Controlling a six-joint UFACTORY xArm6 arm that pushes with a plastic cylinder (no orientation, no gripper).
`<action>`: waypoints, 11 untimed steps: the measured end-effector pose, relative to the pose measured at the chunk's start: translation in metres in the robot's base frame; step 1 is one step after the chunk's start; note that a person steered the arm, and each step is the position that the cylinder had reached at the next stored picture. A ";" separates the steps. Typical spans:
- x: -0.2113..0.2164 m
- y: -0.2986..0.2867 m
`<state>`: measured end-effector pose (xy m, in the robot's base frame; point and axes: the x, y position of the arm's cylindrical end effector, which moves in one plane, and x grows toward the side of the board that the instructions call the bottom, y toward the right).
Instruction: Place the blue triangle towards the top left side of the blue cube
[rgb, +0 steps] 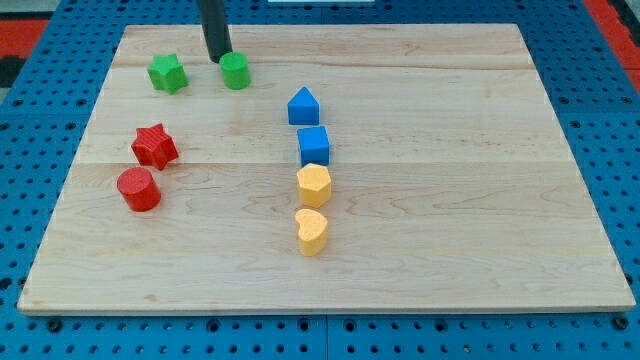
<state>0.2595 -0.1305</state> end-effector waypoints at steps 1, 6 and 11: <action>0.003 0.006; 0.034 0.144; 0.079 0.097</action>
